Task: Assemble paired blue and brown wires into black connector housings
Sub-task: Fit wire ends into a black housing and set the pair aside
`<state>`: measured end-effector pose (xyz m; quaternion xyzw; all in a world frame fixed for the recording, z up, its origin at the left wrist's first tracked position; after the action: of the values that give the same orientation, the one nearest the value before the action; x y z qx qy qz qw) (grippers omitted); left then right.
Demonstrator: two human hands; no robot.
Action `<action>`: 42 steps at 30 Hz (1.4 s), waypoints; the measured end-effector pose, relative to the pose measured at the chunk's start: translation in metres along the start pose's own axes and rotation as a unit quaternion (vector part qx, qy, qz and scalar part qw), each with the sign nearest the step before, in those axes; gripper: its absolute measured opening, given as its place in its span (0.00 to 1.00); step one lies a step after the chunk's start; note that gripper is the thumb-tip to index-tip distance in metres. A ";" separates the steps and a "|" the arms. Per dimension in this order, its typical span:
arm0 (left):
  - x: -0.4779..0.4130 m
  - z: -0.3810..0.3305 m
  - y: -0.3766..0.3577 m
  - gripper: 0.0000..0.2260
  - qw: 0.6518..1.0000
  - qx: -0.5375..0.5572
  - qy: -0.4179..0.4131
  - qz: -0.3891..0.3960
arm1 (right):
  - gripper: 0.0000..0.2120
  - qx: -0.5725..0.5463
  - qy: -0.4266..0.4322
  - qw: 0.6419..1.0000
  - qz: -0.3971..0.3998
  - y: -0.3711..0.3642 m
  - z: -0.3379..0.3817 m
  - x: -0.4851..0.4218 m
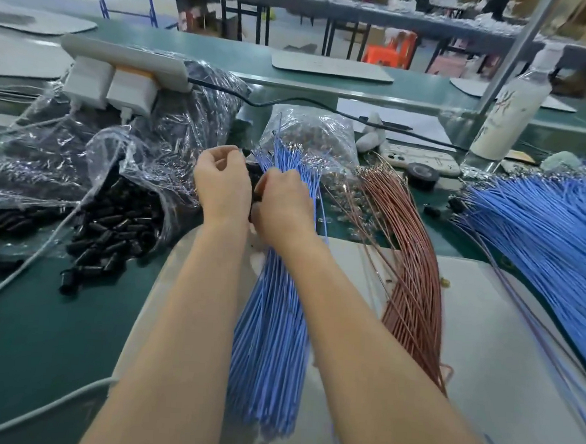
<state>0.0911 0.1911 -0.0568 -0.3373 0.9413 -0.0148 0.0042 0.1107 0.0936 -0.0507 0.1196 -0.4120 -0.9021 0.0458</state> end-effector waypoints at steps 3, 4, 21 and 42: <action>0.009 -0.002 -0.024 0.05 0.990 -0.071 -0.022 0.121 | 0.08 -0.200 0.012 0.978 -0.059 0.042 -0.008 -0.002; 0.015 -0.002 -0.034 0.06 0.982 -0.068 -0.019 0.175 | 0.08 -0.216 0.025 0.973 -0.074 0.056 -0.010 -0.001; 0.006 0.019 -0.027 0.07 0.986 -0.022 0.036 0.162 | 0.22 -0.021 -0.089 0.986 0.139 0.031 -0.073 0.027; 0.090 0.001 -0.071 0.13 0.794 0.022 0.050 0.606 | 0.05 -0.691 -0.082 0.696 -0.177 0.115 -0.099 0.032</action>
<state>0.0668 0.0795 -0.0554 0.3034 0.9513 -0.0470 -0.0267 0.1029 -0.0599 -0.0319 0.0510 0.3538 -0.9306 -0.0786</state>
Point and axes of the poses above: each hand's wrist, its own x-axis away from the middle knuckle, its own y-axis out of the back of the hand, z = x × y, the point moved 7 cm from there along -x, towards the middle knuckle, and after that the axes turned 11 degrees about -x, right-handed, at the moved point
